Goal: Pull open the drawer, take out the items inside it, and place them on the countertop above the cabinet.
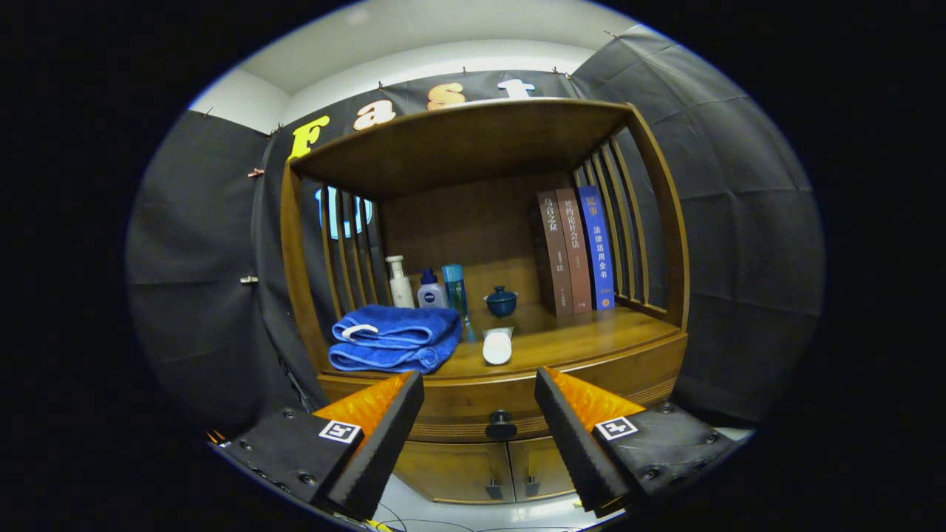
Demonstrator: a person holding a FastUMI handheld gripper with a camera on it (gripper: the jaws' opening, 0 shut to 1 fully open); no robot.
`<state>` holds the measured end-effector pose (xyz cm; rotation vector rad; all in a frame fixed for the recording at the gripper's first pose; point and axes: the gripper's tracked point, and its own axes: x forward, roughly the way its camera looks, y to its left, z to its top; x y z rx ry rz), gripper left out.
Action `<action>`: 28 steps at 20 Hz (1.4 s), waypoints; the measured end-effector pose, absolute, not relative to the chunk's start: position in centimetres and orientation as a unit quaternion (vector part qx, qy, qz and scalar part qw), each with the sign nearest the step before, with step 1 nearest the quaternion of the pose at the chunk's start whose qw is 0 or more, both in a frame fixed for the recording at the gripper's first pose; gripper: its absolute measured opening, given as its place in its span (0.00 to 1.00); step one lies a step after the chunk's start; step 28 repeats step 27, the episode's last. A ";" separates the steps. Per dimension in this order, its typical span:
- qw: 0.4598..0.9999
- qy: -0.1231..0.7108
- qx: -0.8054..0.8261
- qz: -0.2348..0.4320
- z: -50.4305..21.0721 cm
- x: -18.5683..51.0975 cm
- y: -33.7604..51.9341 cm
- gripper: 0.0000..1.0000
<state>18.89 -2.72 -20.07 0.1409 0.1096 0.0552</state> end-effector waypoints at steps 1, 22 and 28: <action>0.996 0.056 0.069 0.027 -19.2 18.2 -2.9 0.99; 0.995 0.057 0.061 0.061 -7.4 8.4 -3.8 0.99; 0.994 0.044 0.077 0.064 -6.8 7.9 -4.3 0.99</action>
